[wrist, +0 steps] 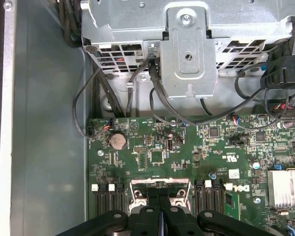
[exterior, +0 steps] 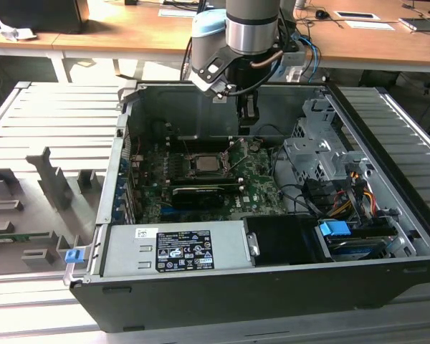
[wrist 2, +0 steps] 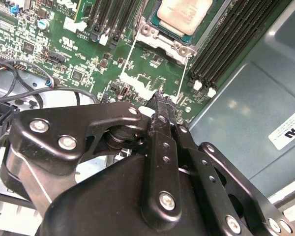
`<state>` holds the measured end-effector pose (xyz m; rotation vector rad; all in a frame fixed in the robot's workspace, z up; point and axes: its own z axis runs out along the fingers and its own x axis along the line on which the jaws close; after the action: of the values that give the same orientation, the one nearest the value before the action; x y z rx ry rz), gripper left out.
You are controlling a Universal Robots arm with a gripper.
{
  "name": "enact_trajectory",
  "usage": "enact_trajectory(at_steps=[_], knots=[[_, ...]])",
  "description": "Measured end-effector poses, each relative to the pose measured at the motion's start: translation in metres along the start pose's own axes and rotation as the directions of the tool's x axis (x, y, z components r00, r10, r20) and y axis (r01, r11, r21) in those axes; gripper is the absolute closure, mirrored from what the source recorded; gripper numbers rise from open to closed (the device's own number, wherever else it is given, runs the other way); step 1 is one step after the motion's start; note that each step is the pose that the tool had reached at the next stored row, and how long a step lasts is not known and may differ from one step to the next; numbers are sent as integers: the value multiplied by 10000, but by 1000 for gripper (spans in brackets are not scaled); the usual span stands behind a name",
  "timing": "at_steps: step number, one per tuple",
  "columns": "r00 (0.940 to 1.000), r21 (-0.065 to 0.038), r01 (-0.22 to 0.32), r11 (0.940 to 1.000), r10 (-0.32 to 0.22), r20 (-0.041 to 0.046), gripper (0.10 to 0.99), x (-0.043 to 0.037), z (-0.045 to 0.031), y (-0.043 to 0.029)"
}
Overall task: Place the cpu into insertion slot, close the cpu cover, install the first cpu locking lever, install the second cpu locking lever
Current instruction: 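Close the cpu cover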
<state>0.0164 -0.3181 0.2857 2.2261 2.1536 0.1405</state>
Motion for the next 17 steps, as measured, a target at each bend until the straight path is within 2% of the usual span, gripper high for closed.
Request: enact_trajectory(at_steps=[17], knots=[[10000, 0, 0, 10000, 0, 0, 980, 2, -37, 28]])
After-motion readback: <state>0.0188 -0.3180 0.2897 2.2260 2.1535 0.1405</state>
